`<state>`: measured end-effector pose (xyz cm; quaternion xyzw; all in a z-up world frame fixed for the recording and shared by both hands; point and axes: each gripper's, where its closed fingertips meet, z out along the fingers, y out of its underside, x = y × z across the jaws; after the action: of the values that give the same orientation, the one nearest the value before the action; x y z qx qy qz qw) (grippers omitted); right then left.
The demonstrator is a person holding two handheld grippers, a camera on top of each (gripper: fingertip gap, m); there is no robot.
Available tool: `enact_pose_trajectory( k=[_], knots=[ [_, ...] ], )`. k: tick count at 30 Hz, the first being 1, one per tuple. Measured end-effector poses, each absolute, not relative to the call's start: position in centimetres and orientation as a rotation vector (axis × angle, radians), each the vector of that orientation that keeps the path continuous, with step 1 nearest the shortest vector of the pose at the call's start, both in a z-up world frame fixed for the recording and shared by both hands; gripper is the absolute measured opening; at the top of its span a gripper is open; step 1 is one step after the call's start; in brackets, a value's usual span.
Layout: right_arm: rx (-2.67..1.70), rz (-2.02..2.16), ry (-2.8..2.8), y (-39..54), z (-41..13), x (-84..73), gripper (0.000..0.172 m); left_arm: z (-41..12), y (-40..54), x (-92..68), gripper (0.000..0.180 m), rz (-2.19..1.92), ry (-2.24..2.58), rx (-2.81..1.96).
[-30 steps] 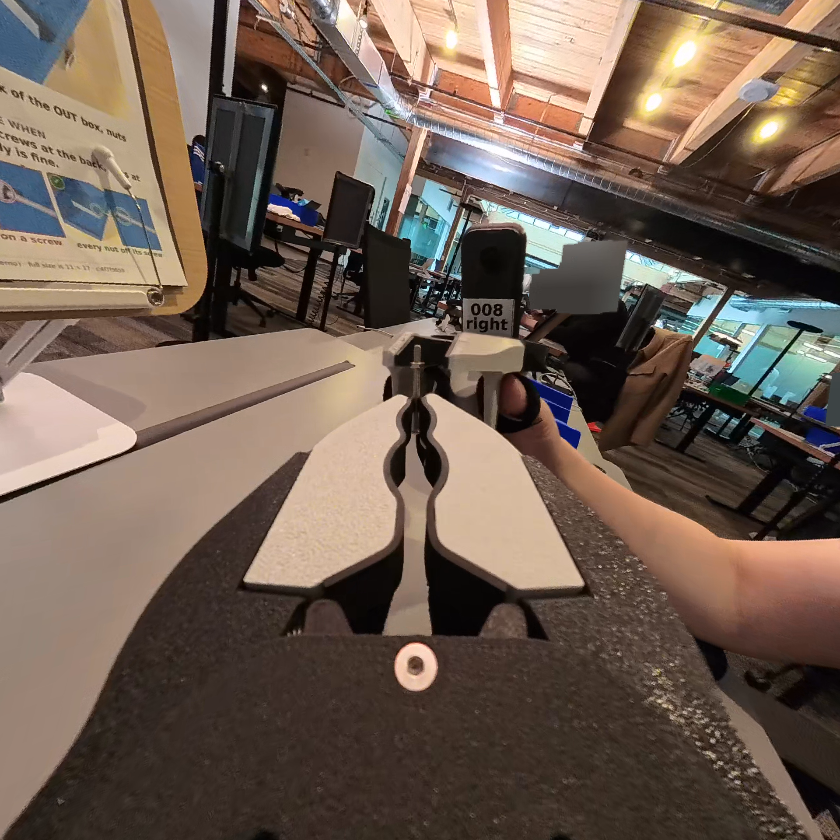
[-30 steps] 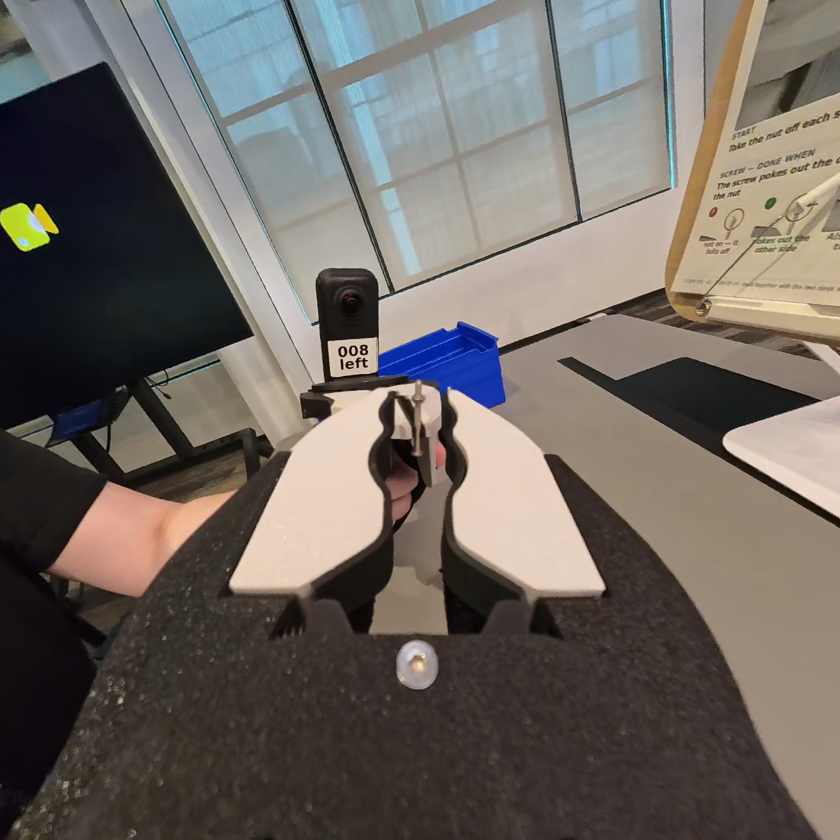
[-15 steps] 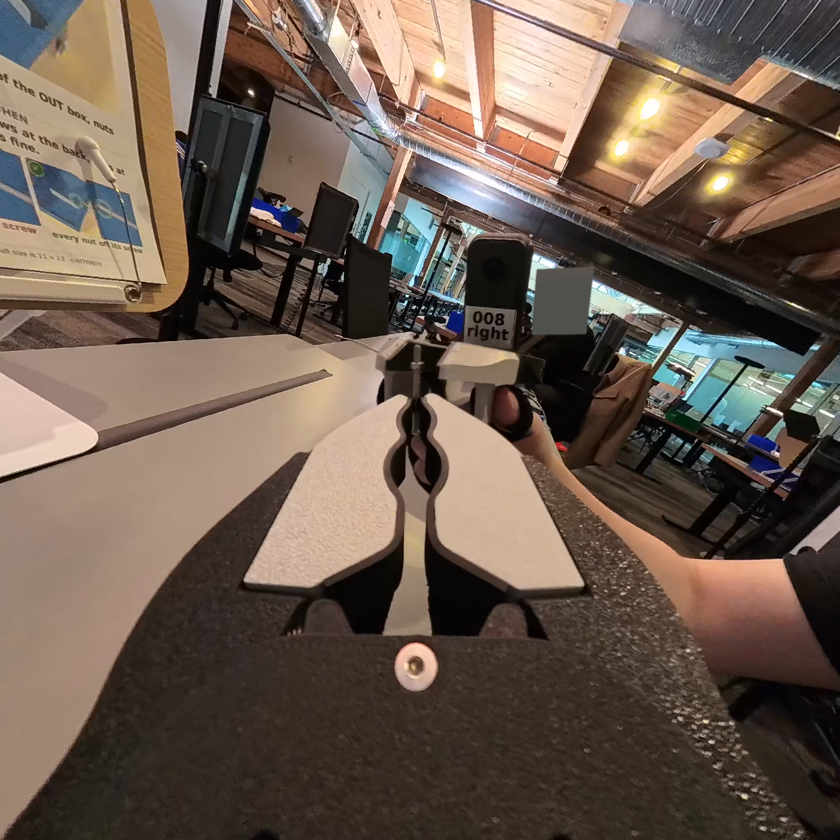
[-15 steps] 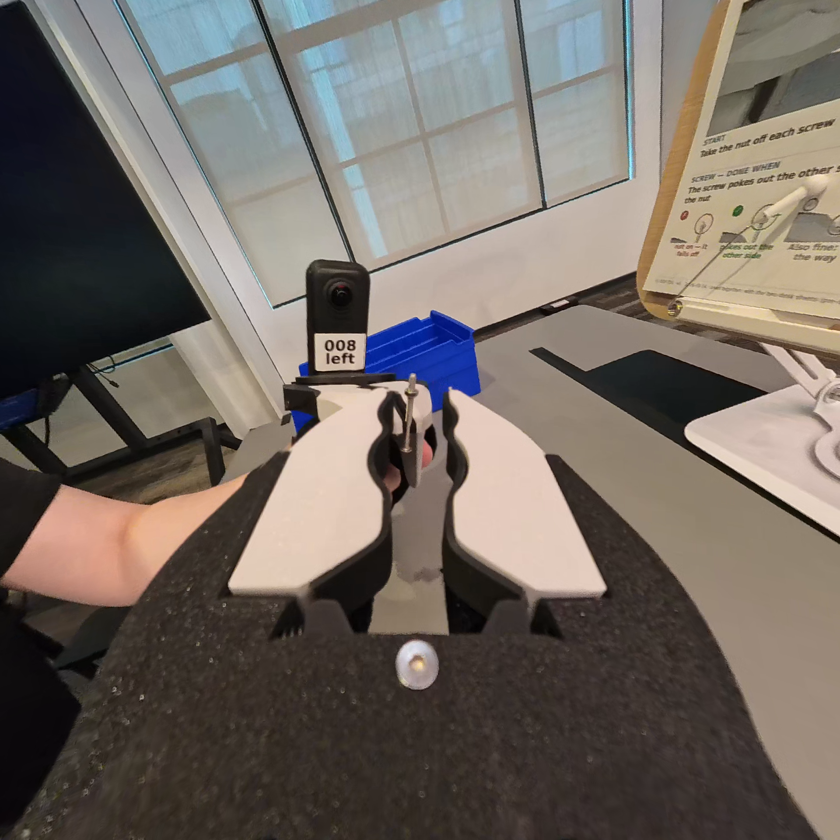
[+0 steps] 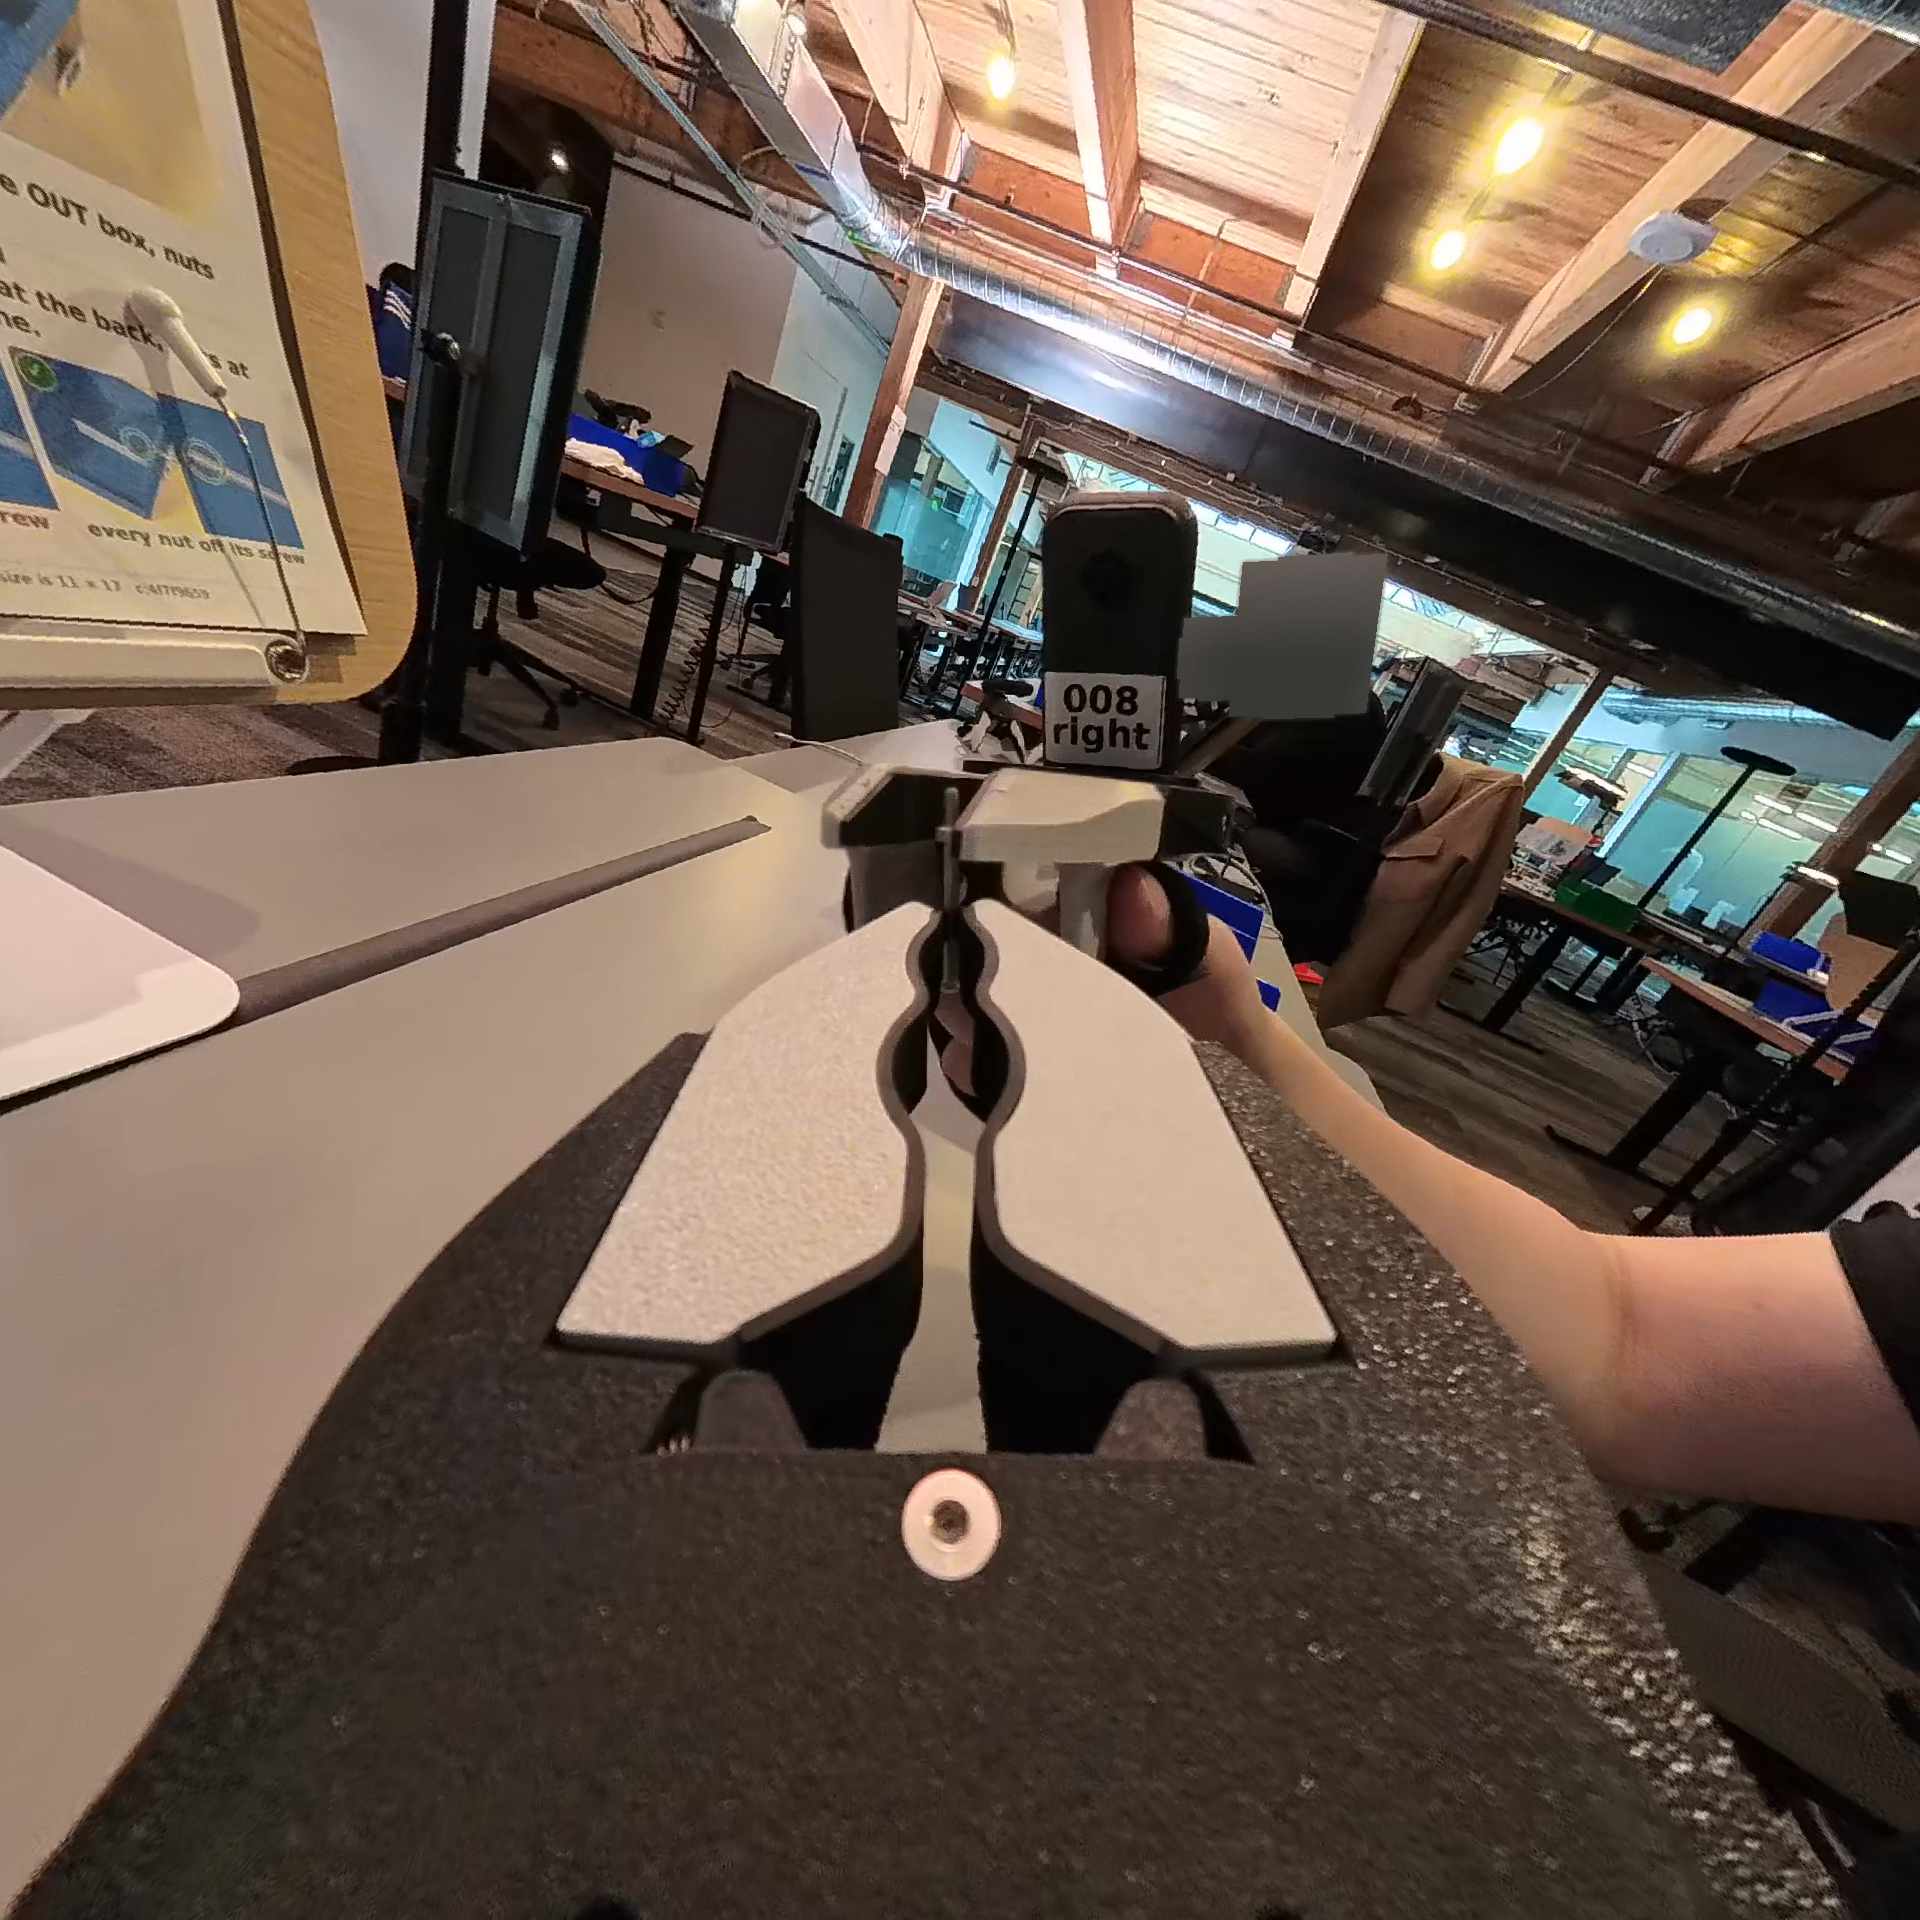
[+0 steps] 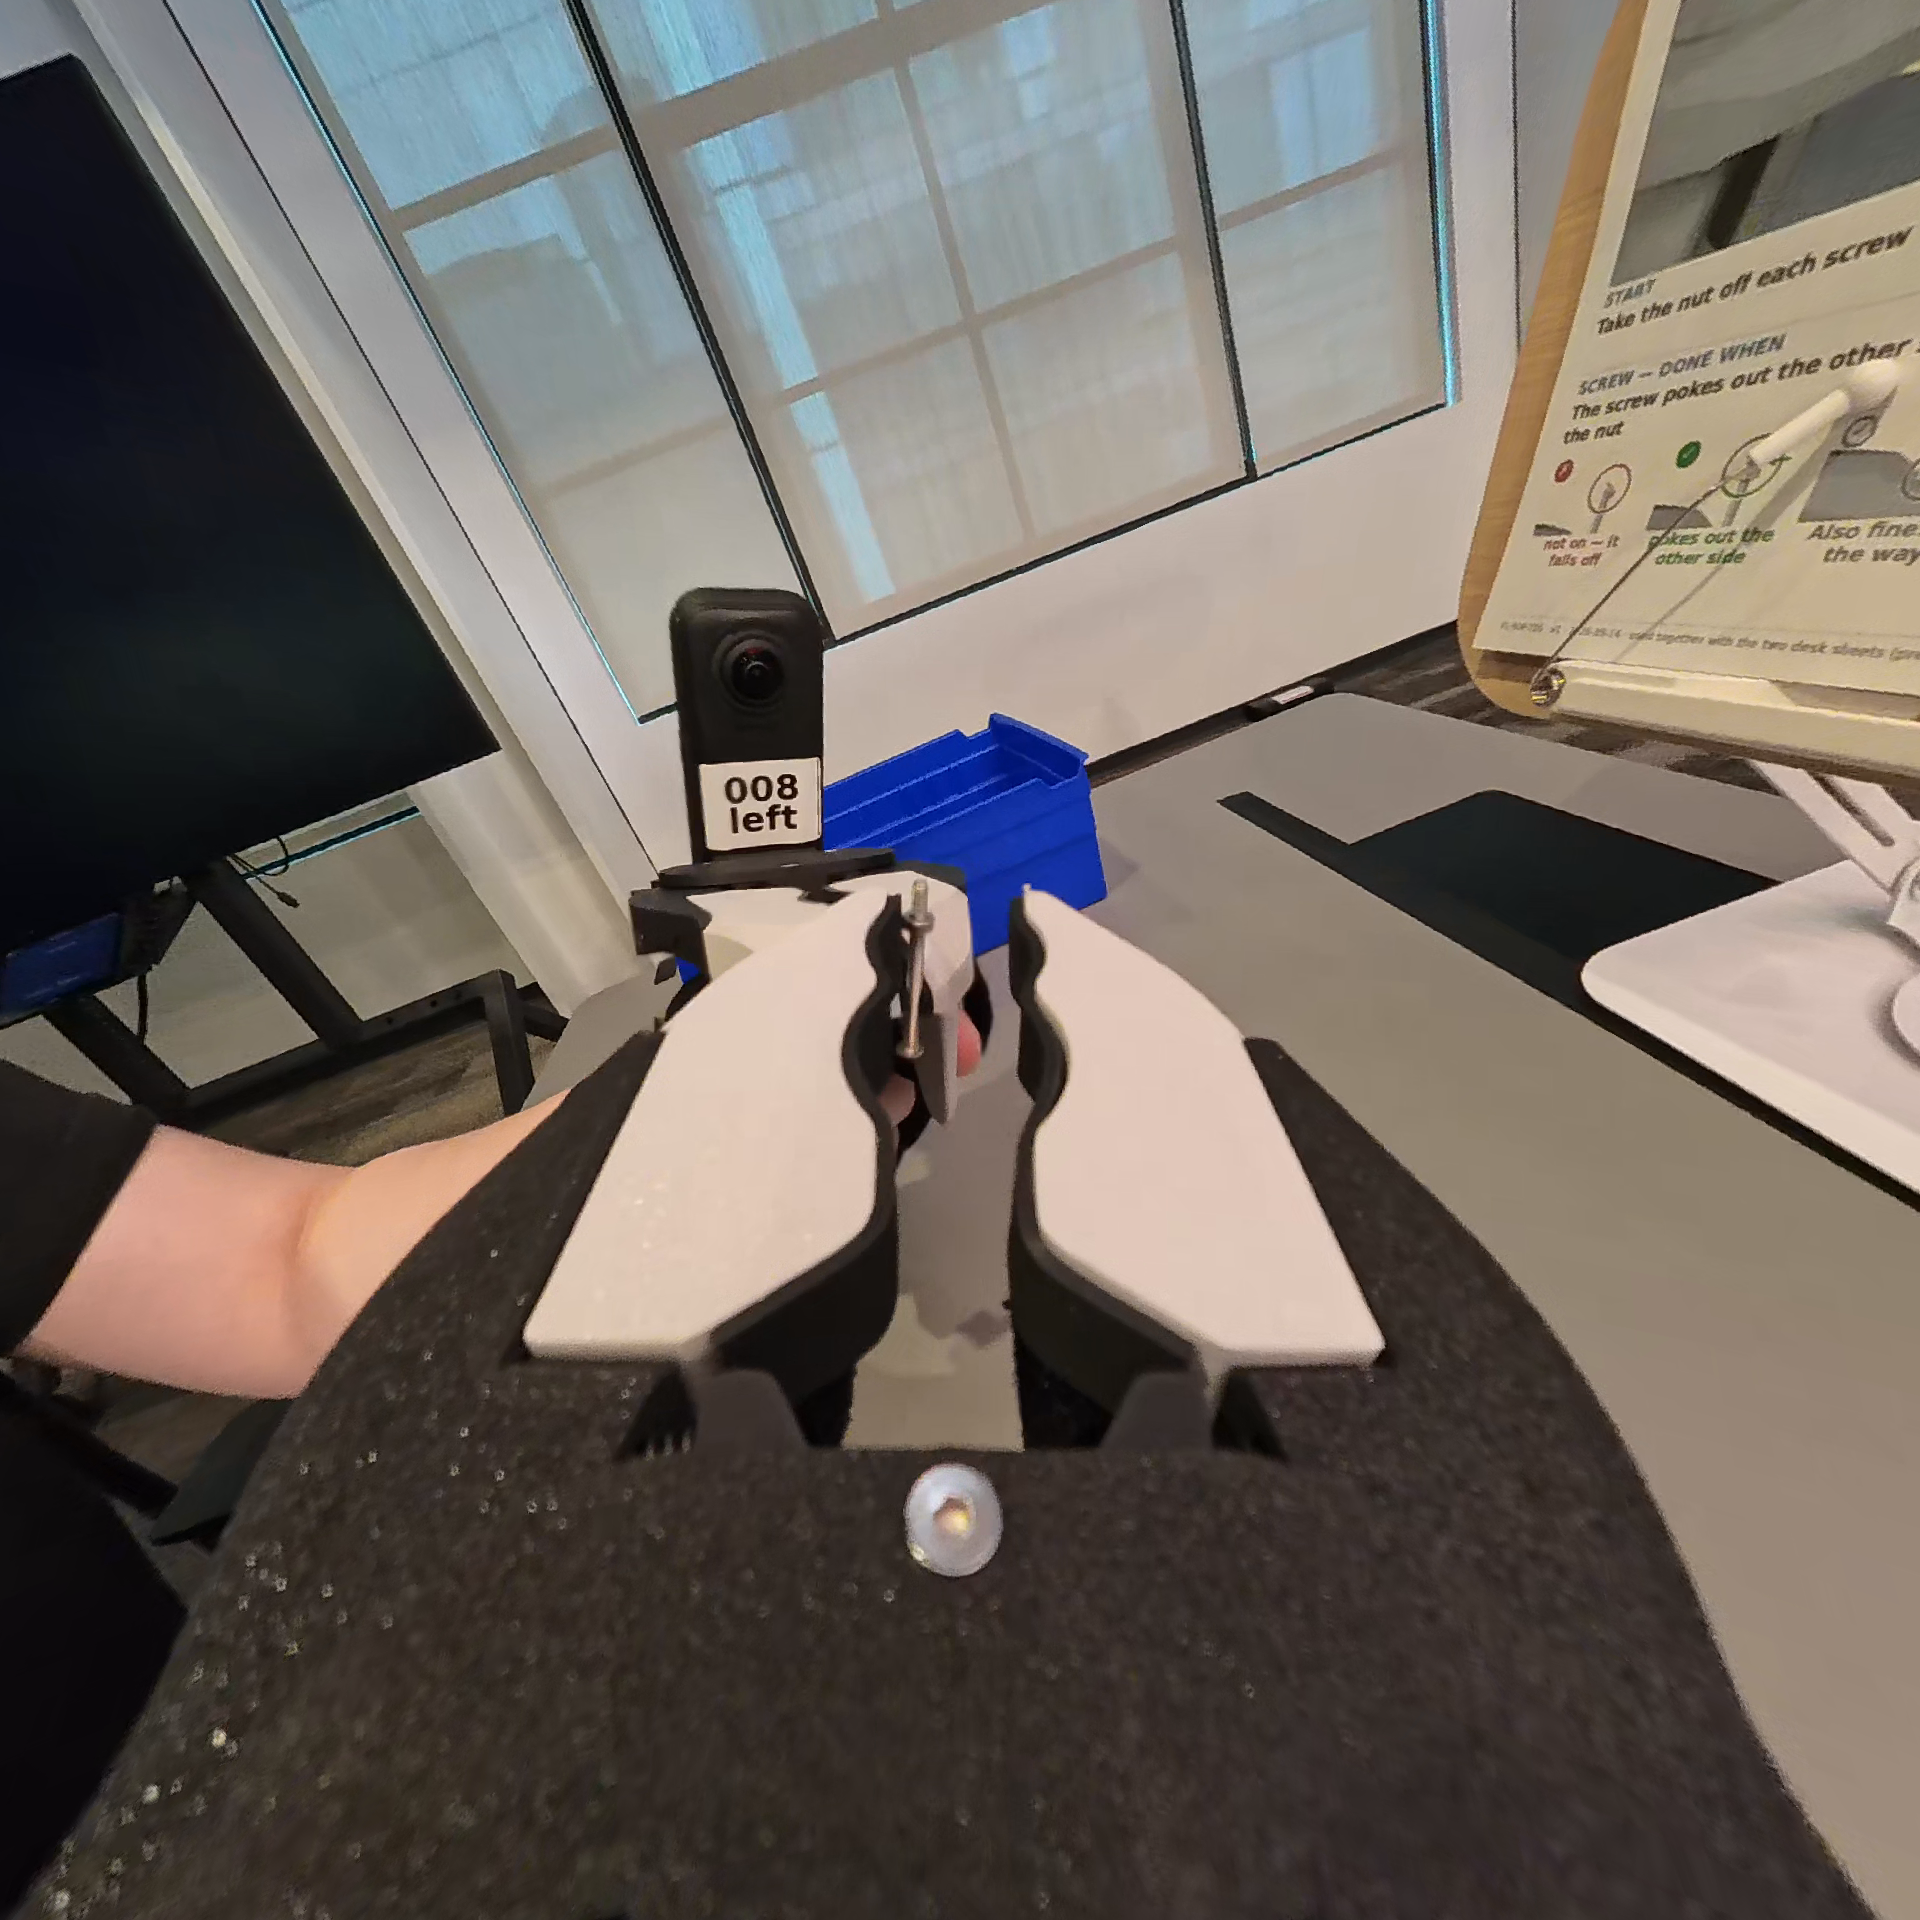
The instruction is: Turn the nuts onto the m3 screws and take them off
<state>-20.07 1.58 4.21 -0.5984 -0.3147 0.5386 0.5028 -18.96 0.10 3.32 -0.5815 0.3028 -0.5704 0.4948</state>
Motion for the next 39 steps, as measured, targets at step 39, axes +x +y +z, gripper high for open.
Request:
enact_pose_trajectory(
  k=[39],
  knots=[
    [-1.540,1.304,-0.718,3.5,0.8,-19.0,0.033,0.5,1.3,-19.1,0.002,-1.398,0.744,-1.485]
  ],
)
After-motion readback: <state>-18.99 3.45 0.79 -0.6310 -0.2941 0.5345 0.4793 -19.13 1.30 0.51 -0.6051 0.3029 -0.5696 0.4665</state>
